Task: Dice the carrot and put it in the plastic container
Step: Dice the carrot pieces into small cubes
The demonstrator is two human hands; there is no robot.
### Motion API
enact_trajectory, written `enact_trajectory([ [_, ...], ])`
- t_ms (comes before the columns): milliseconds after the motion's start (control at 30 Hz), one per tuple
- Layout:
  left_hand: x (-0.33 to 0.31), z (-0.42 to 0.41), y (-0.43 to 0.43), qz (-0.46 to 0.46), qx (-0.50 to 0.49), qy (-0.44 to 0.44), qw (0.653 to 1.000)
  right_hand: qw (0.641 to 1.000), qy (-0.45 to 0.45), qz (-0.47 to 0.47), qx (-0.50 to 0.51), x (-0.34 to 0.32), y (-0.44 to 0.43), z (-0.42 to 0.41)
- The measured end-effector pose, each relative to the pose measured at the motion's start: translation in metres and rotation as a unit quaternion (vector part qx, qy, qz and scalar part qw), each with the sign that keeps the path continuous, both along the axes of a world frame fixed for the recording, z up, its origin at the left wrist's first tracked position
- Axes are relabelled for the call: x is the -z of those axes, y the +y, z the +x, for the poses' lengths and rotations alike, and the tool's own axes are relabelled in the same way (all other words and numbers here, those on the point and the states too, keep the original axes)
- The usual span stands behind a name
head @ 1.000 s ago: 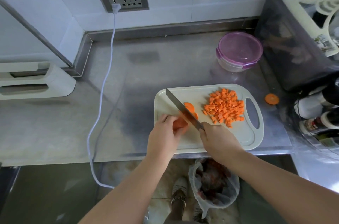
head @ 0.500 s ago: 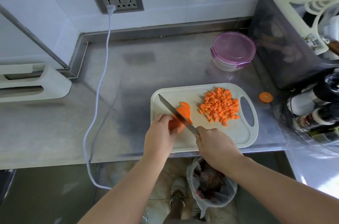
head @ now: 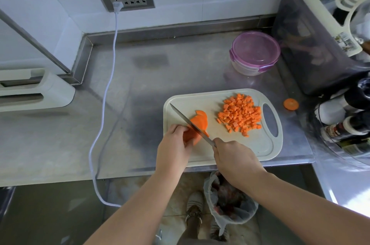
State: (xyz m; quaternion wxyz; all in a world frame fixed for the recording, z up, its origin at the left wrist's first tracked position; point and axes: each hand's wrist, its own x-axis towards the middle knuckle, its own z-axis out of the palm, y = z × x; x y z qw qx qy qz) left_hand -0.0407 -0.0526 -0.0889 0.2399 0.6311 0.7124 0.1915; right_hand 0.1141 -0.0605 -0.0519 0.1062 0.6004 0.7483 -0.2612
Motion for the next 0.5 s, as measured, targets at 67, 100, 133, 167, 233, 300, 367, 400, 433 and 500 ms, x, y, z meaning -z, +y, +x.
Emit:
enact_trajectory([
  [67,0.000,0.000,0.000,-0.001,0.002,0.001,1.000,1.000,0.002,-0.001,0.001,0.000,0.000,0.000],
  [100,0.001,0.000,0.000,-0.001,0.003,0.001,1.000,1.000,0.003,-0.003,0.001,0.001,0.001,-0.001],
  [133,0.001,0.000,0.000,0.001,0.002,0.002,1.000,1.000,0.003,-0.006,0.002,0.001,0.001,-0.001],
  [167,0.000,0.000,0.001,0.002,0.002,0.003,1.000,1.000,0.002,-0.009,0.003,0.002,0.002,-0.001],
  [233,-0.001,0.001,0.001,-0.001,0.000,0.006,1.000,1.000,-0.005,-0.015,0.004,0.003,0.004,-0.002],
  [300,-0.001,0.001,0.001,-0.004,-0.002,0.009,1.000,1.000,-0.015,-0.024,0.001,0.003,0.005,-0.003],
  [367,0.000,0.001,0.002,-0.004,-0.002,0.010,1.000,0.999,-0.023,-0.035,0.002,0.004,0.007,-0.005],
  [400,0.001,0.000,0.002,-0.004,-0.001,0.009,1.000,0.999,-0.029,-0.040,0.002,0.005,0.008,-0.006],
  [433,0.002,0.000,0.003,-0.004,-0.002,0.008,1.000,0.998,-0.035,-0.044,0.004,0.006,0.009,-0.008],
  [500,0.003,0.000,0.003,-0.009,-0.002,0.006,1.000,0.998,-0.043,-0.050,0.008,0.008,0.011,-0.012],
])
